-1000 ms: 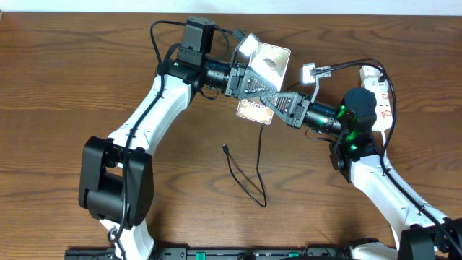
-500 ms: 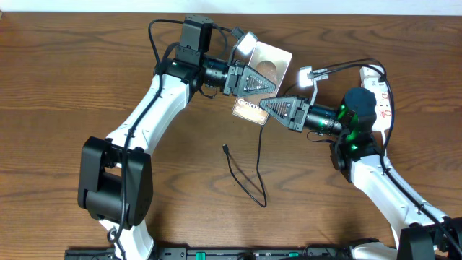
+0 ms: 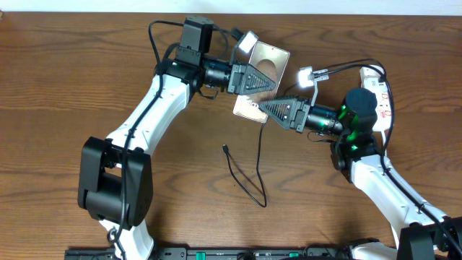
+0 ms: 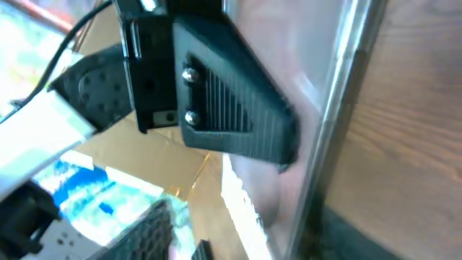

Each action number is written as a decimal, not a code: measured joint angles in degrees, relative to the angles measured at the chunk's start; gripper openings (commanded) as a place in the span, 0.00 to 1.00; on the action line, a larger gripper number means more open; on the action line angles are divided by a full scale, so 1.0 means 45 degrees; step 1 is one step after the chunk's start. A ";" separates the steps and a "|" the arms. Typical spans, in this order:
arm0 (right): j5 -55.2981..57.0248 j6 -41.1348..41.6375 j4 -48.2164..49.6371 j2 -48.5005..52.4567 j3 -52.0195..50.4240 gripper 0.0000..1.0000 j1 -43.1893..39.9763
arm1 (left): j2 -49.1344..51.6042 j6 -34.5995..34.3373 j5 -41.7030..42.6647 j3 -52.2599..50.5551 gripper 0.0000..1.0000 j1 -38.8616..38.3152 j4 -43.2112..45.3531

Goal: Plug charger to phone and switch on socket
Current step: 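Release the right gripper and move it down toward the black cable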

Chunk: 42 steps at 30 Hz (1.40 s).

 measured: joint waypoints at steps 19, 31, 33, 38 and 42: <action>0.2025 -0.5790 -1.2682 0.0087 0.2006 0.63 -0.0039 | -0.0063 -0.1972 -0.9350 0.0005 0.07 0.1229 -0.5372; 0.8213 -0.8675 -1.7908 0.0092 0.6091 0.66 0.2948 | -0.0063 -0.2759 -1.4202 -0.0860 0.07 0.1889 -0.6212; 0.8505 -0.8835 -1.7889 0.0199 0.6091 0.66 0.3400 | -0.0063 -0.2788 -1.4562 -0.1326 0.07 0.1783 -0.5960; 0.8893 -0.9296 -1.7665 0.1175 0.6091 0.66 0.4517 | -0.0058 -0.2798 -1.5130 -0.2312 0.07 0.1481 -0.5649; 0.9117 -0.9554 -1.7296 0.2395 0.6091 0.66 0.5119 | -0.0058 -0.2803 -1.5227 -0.2448 0.07 0.1336 -0.5605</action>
